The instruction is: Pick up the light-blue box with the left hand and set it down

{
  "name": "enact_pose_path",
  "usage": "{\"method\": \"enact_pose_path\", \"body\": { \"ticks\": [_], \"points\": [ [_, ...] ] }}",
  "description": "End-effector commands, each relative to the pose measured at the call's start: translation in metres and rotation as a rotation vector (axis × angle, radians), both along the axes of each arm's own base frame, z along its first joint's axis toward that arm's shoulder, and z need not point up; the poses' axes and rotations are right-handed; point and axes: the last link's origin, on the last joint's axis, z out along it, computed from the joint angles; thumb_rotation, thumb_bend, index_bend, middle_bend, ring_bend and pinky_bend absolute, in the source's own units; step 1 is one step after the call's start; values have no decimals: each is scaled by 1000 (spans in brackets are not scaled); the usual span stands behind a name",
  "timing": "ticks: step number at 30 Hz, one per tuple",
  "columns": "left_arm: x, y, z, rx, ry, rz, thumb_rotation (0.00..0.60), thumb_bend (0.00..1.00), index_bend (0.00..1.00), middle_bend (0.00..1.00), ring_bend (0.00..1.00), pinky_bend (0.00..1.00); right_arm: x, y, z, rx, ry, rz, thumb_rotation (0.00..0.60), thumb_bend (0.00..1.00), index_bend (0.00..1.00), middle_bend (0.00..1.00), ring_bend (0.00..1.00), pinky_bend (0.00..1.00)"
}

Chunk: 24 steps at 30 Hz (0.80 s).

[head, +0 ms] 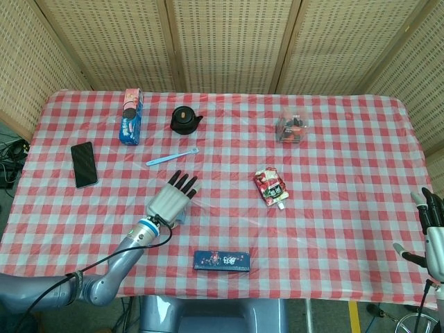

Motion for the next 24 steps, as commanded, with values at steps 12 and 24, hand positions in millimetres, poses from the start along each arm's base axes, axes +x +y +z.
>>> {"method": "enact_pose_path", "body": {
  "ticks": [12, 24],
  "points": [
    [13, 0, -23, 68, 157, 32, 600, 0, 454, 499, 464, 419, -3, -1, 4, -7, -21, -8, 600, 0, 0, 0, 0, 0],
    [25, 3, 19, 100, -143, 9, 600, 0, 540, 563, 521, 473, -2, -1, 4, -2, -26, -4, 600, 0, 0, 0, 0, 0]
  ]
}}
